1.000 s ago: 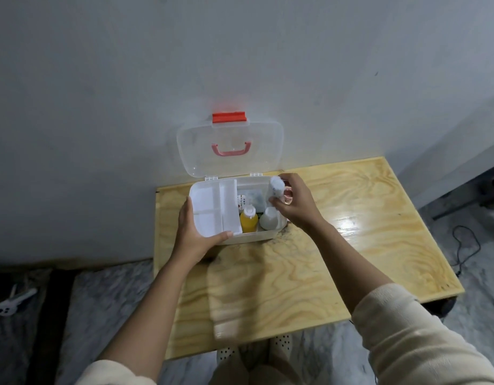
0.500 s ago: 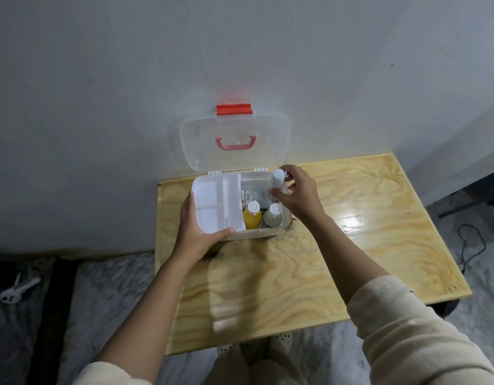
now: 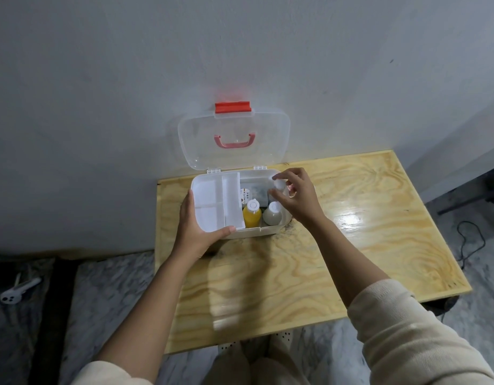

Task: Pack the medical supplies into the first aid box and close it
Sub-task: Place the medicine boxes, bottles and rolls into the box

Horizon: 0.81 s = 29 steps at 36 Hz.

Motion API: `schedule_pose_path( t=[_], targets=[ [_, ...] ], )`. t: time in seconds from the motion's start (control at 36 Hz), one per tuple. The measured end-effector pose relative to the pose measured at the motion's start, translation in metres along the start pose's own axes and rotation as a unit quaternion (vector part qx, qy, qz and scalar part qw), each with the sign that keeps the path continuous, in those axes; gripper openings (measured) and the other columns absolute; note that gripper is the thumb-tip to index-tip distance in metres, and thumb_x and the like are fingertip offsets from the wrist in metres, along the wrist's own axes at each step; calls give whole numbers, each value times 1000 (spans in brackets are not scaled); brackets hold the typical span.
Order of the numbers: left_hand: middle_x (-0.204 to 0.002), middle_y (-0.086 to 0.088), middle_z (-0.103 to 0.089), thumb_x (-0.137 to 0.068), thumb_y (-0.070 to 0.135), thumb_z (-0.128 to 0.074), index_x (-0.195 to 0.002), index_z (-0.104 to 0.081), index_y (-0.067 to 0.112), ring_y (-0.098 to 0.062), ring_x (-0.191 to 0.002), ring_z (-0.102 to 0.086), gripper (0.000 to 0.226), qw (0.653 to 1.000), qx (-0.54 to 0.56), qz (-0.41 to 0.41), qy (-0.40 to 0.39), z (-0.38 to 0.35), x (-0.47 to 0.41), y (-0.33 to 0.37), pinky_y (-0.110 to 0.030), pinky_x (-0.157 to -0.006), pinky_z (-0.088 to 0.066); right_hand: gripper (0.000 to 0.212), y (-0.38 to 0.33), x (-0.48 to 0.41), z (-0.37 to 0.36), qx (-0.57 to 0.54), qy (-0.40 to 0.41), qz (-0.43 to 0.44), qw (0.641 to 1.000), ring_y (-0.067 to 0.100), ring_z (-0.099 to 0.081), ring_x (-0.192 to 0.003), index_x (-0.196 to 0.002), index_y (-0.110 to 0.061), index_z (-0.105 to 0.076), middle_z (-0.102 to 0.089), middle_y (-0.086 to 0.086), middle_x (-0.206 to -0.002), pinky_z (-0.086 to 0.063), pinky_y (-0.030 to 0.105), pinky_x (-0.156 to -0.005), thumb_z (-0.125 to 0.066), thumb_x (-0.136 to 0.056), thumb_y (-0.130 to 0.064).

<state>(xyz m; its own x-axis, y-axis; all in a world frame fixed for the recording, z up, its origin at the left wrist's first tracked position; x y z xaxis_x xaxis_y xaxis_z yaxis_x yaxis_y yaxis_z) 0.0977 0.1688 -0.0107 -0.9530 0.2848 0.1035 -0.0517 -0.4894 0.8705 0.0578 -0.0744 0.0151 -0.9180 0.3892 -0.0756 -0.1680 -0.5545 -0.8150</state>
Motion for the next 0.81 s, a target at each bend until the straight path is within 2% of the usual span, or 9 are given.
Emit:
schedule_pose_path(
  t=[0.28,0.42,0.53,0.56,0.61,0.67,0.72,0.78,0.81],
  targets=[
    [-145,7,-27,-57,31,-91,-147,-18,30,-3,-123,-26,116,1000,2,-9,0,0,2,4,-27,-99,-30,22,-2,-5,7,46,6,10,999,12,-52,-74,-94,-7,-72,-66,11,-93,-36,2,-62,-77,-73,-13],
    [-145,6,-29,-56,34,-91,-146,-20,28,-9,-126,-30,115,1000,-3,-4,2,0,2,4,-32,-103,-35,17,-3,-3,15,4,19,-5,1000,12,-58,-79,-99,-9,-70,-67,8,-95,-43,4,-66,-68,-83,-15],
    [-146,2,-32,-54,35,-92,-145,-23,29,-17,-131,-34,115,1000,-3,-9,5,0,1,2,-38,-105,-38,15,9,5,30,-46,103,-56,992,17,-60,-83,-97,-4,-68,-67,14,-99,-42,1,-65,-59,-86,-5],
    [-146,2,-32,-54,35,-92,-145,-23,29,-17,-131,-34,115,1000,-1,-8,5,-1,0,1,-38,-105,-38,16,16,7,33,-45,122,-71,989,19,-61,-86,-98,-4,-68,-66,14,-102,-42,2,-66,-57,-86,-3],
    [-146,3,-31,-54,35,-92,-146,-22,30,-17,-132,-33,115,1000,3,-10,6,-1,0,0,-37,-105,-38,21,32,11,35,-15,122,-100,987,25,-59,-101,-105,-7,-65,-63,13,-111,-43,15,-76,-55,-87,-5],
    [-148,4,-29,-55,34,-92,-147,-20,30,-14,-134,-31,117,1000,10,-11,7,-1,1,-1,-34,-106,-34,32,47,15,33,35,75,-122,989,27,-50,-118,-120,-9,-56,-53,13,-127,-39,26,-91,-56,-88,-10],
    [-150,6,-26,-56,33,-92,-149,-19,31,-9,-133,-28,118,1000,15,-9,7,-1,2,-2,-30,-105,-30,50,60,18,27,75,3,-142,987,28,-33,-133,-134,-14,-43,-35,14,-145,-32,35,-104,-59,-87,-16],
    [-151,8,-24,-53,36,-92,-149,-16,32,-4,-131,-25,122,1000,17,-4,6,-2,2,-2,-29,-106,-28,63,69,20,22,97,-63,-153,981,29,-23,-139,-140,-21,-33,-19,13,-153,-29,43,-110,-64,-84,-20],
    [-151,8,-24,-51,40,-90,-149,-15,32,-3,-131,-25,124,1000,18,0,4,-2,2,-2,-29,-106,-27,66,73,20,19,118,-85,-146,978,32,-25,-137,-140,-24,-32,-19,14,-153,-32,46,-110,-64,-83,-24]
  ],
)
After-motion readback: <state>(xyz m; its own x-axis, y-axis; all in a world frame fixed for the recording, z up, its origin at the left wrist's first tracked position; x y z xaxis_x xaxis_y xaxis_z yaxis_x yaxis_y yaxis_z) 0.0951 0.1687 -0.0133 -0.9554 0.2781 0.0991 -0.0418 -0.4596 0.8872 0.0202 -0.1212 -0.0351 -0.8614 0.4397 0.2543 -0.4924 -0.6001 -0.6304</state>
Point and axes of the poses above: each hand's wrist, its own x-axis away from the middle knuckle, its own z-axis out of the back of the hand, y = z × x, the point moved 3 cm from there along -x, towards the middle knuckle
